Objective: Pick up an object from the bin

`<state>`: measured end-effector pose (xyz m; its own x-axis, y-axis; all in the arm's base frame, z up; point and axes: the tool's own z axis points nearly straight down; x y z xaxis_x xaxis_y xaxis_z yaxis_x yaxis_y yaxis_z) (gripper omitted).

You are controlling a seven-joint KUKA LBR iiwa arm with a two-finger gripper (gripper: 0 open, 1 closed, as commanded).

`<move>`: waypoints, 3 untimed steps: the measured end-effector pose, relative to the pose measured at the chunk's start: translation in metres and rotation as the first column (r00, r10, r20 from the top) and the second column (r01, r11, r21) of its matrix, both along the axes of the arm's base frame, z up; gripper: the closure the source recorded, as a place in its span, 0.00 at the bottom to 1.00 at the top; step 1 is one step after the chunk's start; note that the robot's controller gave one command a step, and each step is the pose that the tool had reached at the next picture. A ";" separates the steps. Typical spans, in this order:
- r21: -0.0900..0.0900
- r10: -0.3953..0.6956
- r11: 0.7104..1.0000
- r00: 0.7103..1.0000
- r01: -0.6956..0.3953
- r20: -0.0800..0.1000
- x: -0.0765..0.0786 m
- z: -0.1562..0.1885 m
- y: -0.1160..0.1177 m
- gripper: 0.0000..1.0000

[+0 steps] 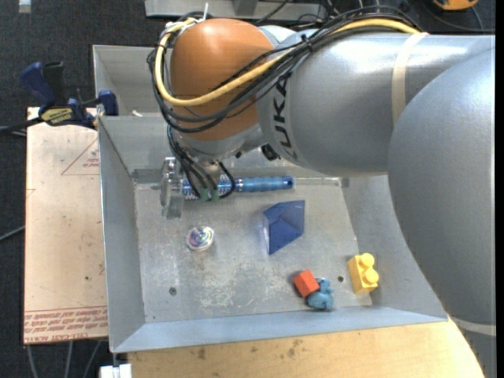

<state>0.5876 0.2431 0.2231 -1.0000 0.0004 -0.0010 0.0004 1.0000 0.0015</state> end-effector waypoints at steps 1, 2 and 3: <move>0.000 0.000 1.000 1.000 0.000 0.000 0.000 0.000 0.000 1.00; 0.000 -0.001 1.000 1.000 0.001 0.000 0.000 0.000 0.000 1.00; 0.000 -0.001 1.000 1.000 0.001 0.000 0.000 0.000 0.000 1.00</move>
Offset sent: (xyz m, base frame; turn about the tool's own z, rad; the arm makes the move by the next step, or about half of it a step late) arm 0.0000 0.0000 0.0000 0.0000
